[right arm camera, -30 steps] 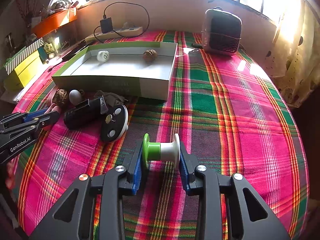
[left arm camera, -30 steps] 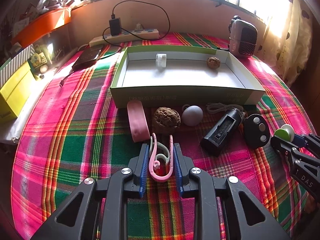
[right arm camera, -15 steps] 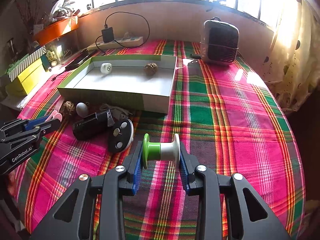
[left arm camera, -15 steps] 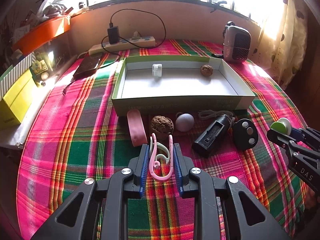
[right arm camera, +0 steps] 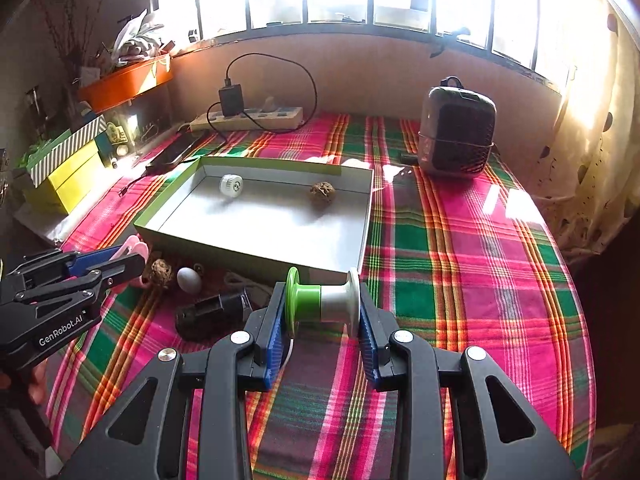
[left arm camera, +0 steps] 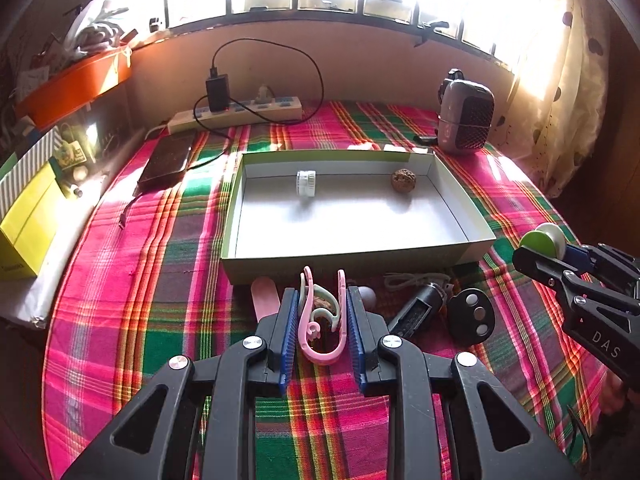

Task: Organize objects
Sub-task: 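Carry the spool and pink clip over the box and open both grippers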

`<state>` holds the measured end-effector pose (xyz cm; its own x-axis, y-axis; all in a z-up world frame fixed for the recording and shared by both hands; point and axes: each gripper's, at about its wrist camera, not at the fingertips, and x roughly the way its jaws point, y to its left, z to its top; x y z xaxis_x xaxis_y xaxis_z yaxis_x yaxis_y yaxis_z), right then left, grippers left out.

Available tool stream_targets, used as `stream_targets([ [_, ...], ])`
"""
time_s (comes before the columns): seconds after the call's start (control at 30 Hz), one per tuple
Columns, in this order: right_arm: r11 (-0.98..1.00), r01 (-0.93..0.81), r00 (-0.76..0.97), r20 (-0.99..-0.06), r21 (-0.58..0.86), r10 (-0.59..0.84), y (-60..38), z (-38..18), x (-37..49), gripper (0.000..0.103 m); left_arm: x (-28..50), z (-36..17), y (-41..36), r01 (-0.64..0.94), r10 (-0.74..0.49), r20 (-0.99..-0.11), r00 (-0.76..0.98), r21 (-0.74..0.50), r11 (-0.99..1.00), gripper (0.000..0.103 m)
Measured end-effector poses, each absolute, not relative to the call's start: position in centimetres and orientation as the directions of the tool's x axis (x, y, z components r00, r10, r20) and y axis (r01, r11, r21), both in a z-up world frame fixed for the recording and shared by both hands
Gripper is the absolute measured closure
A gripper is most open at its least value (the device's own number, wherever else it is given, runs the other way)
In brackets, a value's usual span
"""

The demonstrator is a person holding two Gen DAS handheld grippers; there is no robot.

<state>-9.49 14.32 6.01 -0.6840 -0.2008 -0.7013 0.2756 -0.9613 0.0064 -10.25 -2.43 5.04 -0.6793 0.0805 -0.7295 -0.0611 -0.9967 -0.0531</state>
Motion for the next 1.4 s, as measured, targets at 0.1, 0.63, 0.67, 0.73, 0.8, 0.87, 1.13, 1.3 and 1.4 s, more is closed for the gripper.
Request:
stream_targets([
  [0.1, -0.957, 0.29, -0.685, -0.697, 0.005, -0.211, 13.7, 6.5, -10.4, 0.07, -10.9, 5.4, -2.5, -0.062, 0.08, -0.724, -0.685, -0.051, -0.997, 0.082],
  [0.63, -0.939, 0.344, -0.657, -0.714, 0.004, -0.244, 9.4, 7.1, -17.4, 0.07, -16.3, 5.6, -3.2, -0.08, 0.096, -0.735, -0.671, -0.057, -0.995, 0.082],
  [0.67, -0.938, 0.346, -0.65, -0.72, 0.008, -0.245, 9.2, 6.9, -18.0, 0.07, -16.7, 5.5, -3.3, -0.076, 0.094, -0.737, -0.669, -0.058, -0.995, 0.082],
  [0.73, -0.936, 0.352, -0.635, -0.733, 0.007, -0.244, 8.8, 6.4, -19.2, 0.07, -17.3, 5.1, -3.5, -0.071, 0.086, -0.742, -0.665, -0.052, -0.996, 0.082],
  [0.8, -0.932, 0.362, -0.618, -0.748, 0.002, -0.241, 8.3, 5.8, -20.3, 0.07, -17.9, 4.7, -3.6, -0.065, 0.08, -0.746, -0.661, -0.049, -0.997, 0.082],
  [0.87, -0.929, 0.37, -0.608, -0.757, -0.004, -0.239, 7.8, 5.2, -21.3, 0.07, -18.5, 4.4, -3.8, -0.062, 0.084, -0.752, -0.654, -0.058, -0.996, 0.082],
  [1.13, -0.924, 0.383, -0.568, -0.786, 0.009, -0.243, 6.7, 3.4, -24.4, 0.07, -20.5, 3.4, -4.0, -0.057, 0.078, -0.766, -0.638, -0.055, -0.997, 0.082],
  [1.3, -0.916, 0.401, -0.553, -0.798, -0.001, -0.241, 5.9, 2.8, -25.5, 0.07, -21.6, 2.7, -4.0, -0.057, 0.07, -0.777, -0.625, -0.043, -0.997, 0.082],
  [1.4, -0.912, 0.41, -0.541, -0.806, -0.001, -0.242, 5.4, 2.3, -25.9, 0.07, -22.0, 2.3, -3.9, -0.06, 0.074, -0.783, -0.617, -0.047, -0.997, 0.082],
])
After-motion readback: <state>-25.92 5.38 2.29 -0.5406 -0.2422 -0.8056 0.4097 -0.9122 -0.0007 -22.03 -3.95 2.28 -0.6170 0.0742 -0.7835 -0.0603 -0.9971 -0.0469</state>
